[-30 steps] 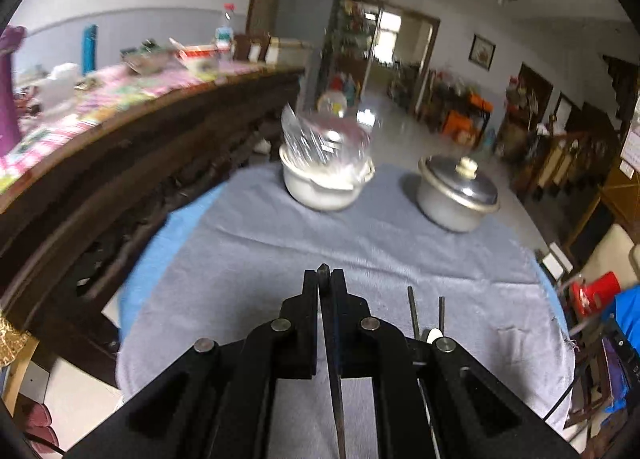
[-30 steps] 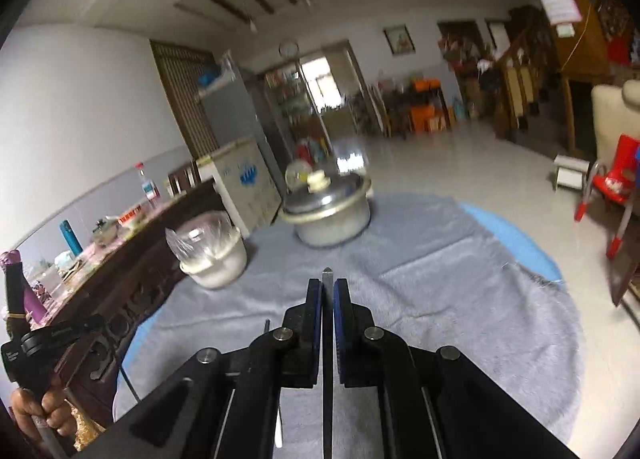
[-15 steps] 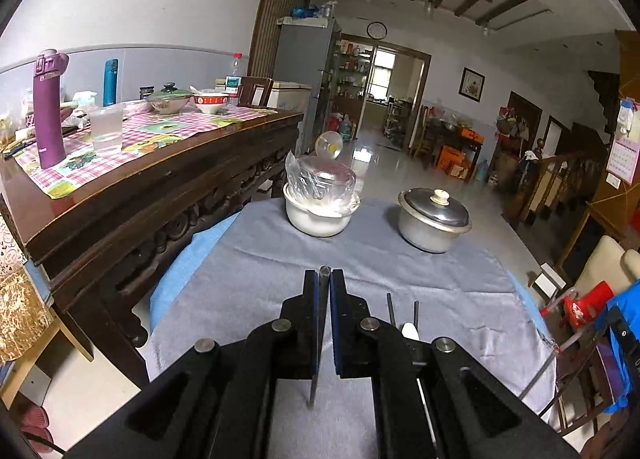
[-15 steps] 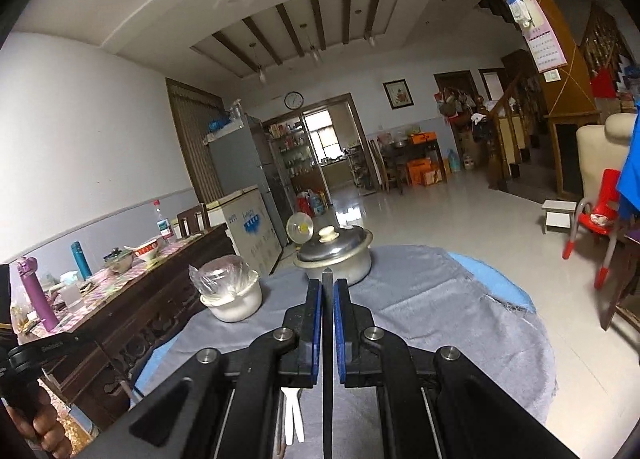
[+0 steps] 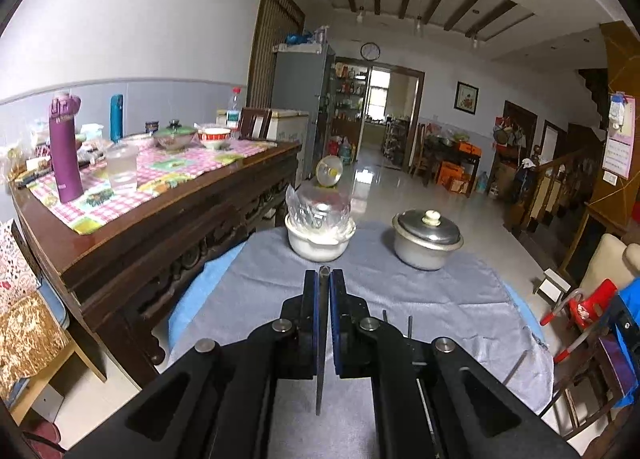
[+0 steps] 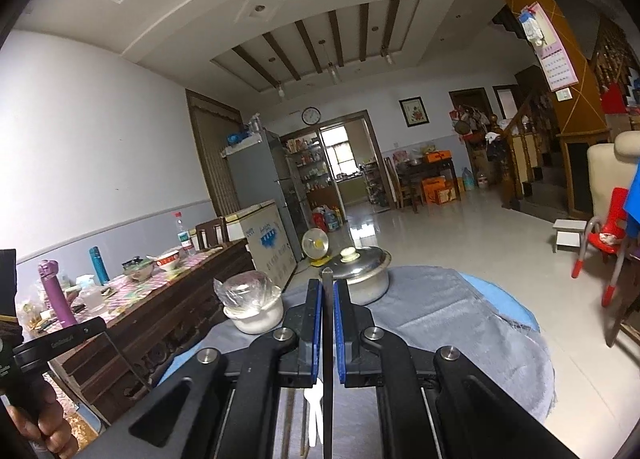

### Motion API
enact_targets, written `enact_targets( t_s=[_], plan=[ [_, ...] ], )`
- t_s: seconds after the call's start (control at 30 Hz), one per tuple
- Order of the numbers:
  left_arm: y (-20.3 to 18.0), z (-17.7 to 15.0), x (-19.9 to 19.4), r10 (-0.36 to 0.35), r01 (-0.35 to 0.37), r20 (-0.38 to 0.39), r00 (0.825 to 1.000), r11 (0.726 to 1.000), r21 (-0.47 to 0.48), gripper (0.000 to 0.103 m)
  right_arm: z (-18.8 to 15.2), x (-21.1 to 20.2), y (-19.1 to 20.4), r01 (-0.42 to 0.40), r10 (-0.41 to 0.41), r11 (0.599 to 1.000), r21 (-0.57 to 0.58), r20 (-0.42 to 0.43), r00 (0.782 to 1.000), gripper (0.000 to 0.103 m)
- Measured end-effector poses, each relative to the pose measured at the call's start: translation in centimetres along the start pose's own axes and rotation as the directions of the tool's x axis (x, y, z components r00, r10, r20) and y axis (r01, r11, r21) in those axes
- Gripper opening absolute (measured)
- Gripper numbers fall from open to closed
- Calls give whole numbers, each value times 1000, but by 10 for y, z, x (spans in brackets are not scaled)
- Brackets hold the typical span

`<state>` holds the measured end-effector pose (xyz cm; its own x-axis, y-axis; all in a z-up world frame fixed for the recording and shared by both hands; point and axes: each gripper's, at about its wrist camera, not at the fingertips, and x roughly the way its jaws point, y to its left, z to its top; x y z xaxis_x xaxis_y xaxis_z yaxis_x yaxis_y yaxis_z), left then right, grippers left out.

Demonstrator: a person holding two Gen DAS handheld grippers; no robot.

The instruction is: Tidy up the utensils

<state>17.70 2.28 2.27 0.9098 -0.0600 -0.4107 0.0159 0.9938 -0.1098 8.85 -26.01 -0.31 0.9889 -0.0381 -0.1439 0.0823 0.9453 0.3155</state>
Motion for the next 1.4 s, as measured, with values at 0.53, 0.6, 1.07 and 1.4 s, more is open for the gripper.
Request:
enact_targets(
  t_s=[0.53, 0.6, 1.07, 1.4],
  plan=[
    [-17, 31, -76, -160, 159, 81, 984, 987, 9, 5, 26, -32, 37, -105, 107, 994, -19, 72, 992, 7],
    [-17, 34, -82, -181, 182, 83, 980, 983, 5, 5, 26, -33, 45, -115, 117, 993, -29, 85, 989, 7],
    [-33, 26, -79, -290, 290, 14, 957, 957, -4, 5, -13, 11, 70, -94, 97, 992, -88, 30, 995, 7],
    [-59, -23, -33, -258, 275, -205, 944, 960, 61, 5, -40, 11, 56, -114, 106, 989, -94, -84, 991, 7]
  ],
)
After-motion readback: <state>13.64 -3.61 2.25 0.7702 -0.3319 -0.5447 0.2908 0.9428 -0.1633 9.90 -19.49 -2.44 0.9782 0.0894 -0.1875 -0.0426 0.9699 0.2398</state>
